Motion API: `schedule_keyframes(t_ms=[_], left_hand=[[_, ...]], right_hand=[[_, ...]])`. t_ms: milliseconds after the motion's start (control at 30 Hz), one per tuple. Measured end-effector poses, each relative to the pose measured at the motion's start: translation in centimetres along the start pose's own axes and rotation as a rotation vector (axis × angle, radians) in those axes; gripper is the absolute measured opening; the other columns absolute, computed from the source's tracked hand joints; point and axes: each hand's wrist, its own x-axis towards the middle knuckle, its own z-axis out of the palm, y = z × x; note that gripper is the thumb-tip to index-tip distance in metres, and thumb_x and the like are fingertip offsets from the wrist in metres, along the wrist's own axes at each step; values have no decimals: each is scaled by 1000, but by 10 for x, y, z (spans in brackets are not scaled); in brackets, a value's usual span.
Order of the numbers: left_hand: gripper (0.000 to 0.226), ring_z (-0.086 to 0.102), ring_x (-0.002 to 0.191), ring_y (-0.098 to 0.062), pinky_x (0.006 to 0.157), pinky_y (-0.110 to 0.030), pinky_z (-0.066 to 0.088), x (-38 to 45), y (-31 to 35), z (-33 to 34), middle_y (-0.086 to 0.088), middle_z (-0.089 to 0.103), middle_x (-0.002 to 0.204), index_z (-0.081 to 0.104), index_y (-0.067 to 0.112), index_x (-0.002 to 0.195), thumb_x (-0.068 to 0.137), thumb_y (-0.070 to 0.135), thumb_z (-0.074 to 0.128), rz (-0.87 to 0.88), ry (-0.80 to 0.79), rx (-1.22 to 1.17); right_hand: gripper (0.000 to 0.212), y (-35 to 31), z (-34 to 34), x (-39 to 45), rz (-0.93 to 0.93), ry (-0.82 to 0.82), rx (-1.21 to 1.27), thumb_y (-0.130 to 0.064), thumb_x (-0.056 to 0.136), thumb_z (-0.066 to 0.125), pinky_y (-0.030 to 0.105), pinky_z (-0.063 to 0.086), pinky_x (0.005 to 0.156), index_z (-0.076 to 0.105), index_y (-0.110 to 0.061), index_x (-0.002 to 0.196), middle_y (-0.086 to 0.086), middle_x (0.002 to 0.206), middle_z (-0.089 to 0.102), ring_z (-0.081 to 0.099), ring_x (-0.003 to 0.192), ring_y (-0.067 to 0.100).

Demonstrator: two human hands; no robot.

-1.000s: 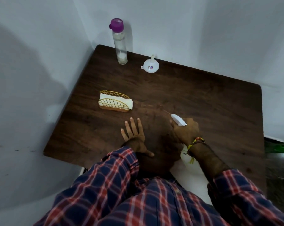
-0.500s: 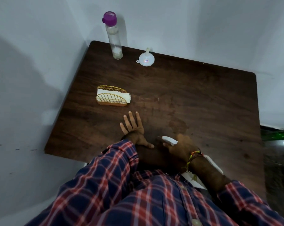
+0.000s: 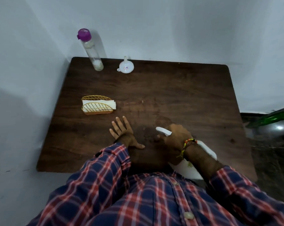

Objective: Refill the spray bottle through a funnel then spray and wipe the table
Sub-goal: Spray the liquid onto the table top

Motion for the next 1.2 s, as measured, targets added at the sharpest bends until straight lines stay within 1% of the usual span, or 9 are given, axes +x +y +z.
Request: schedule_keyframes(t_ms=[133,233,500,633,833,933,1033,1133,1200], left_hand=[[160,-24,145,-38,116,-58,-6,-5,20,4,-20,-32,155,-29,4,146,51,45,93,77,102,22],[153,-17,148,-32,120,-53,2,-3,40,7,-14,-24,160,-23,3,149,56,42,92,170,119,-28],[145,-8,149,-36,119,-54,15,2,58,-2,-18,-16,161,-14,1,151,58,30,93,134,45,36],[123,-8,149,-36,117,-57,15,14,67,-2,-17,-15,161,-12,1,152,75,18,83,78,38,15],[86,-6,149,-35,115,-60,17,27,76,3,-15,-11,162,-7,1,153,97,21,55,4,89,-46],[84,-4,149,-37,114,-61,20,29,76,7,-17,-9,162,-4,-1,152,96,20,54,-1,120,-36],[84,-5,149,-35,113,-61,19,29,75,8,-15,-9,162,-4,0,153,97,20,56,-1,118,-36],[81,-5,150,-34,113,-60,19,28,73,8,-14,-9,163,-4,3,153,99,20,54,15,142,-57],[90,-6,150,-35,115,-59,18,26,71,6,-15,-11,163,-7,2,153,95,18,60,36,121,-62]], right_hand=[[34,8,-15,4,77,125,144,-55,83,66,35,52,77,55,-24,74,7,99,69,66,93,32],[41,12,-35,12,172,268,306,-60,78,66,42,58,81,47,-26,67,9,96,69,69,85,34],[48,48,-69,33,325,375,381,-62,77,65,48,59,79,57,-17,94,12,106,66,69,88,36],[42,59,-71,31,362,366,365,-57,81,67,46,58,80,50,-19,89,12,105,66,69,87,34],[39,69,-57,17,336,251,336,-57,80,70,44,57,85,50,-25,88,6,103,63,68,92,33],[49,80,-42,6,301,149,281,-64,78,66,44,56,88,62,-28,112,6,110,60,67,96,32],[57,92,-22,-3,272,36,139,-65,83,56,41,51,97,56,-39,133,6,122,54,57,112,30],[61,97,-10,-18,327,23,117,-65,84,48,39,47,99,58,-28,131,12,125,55,55,118,33],[59,97,-6,-25,381,84,163,-63,86,54,41,49,96,61,-15,120,15,123,59,58,114,36]])
